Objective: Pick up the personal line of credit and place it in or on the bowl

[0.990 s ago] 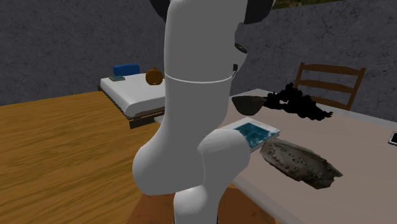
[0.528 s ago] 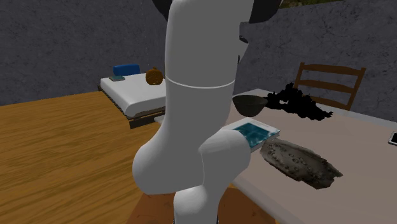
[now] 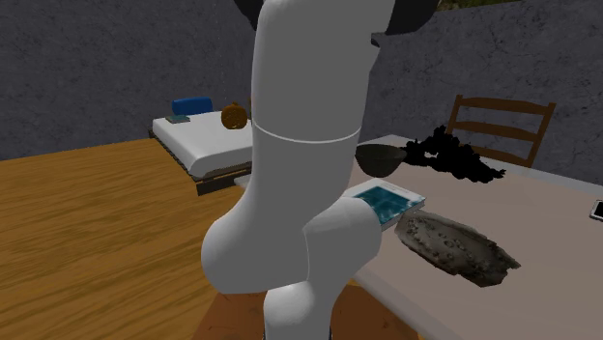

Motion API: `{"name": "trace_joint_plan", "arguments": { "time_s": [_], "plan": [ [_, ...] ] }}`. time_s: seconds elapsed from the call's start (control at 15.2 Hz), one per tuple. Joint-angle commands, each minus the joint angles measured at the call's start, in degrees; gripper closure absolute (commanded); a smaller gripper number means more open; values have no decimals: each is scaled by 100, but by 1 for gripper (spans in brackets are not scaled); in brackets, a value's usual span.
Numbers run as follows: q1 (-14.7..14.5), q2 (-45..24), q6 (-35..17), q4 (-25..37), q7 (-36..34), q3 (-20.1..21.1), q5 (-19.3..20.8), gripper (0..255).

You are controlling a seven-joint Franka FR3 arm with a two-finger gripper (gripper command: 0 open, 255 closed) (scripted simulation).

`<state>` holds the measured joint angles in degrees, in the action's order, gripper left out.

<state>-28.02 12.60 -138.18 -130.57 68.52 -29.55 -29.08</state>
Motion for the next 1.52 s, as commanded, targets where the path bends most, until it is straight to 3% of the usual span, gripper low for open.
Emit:
{"name": "trace_joint_plan", "arguments": {
  "time_s": [0.0, 0.53, 0.86, 1.45],
  "plan": [
    [32, 69, 123, 88, -142, 38, 123, 255],
    [253, -856, 1075, 1261, 919, -784, -459, 255],
    [656, -1811, 1928, 2319, 1649, -1214, -1098, 255],
    [711, -2068, 1520, 1933, 2136, -1140, -1510, 255]
  ]
}}
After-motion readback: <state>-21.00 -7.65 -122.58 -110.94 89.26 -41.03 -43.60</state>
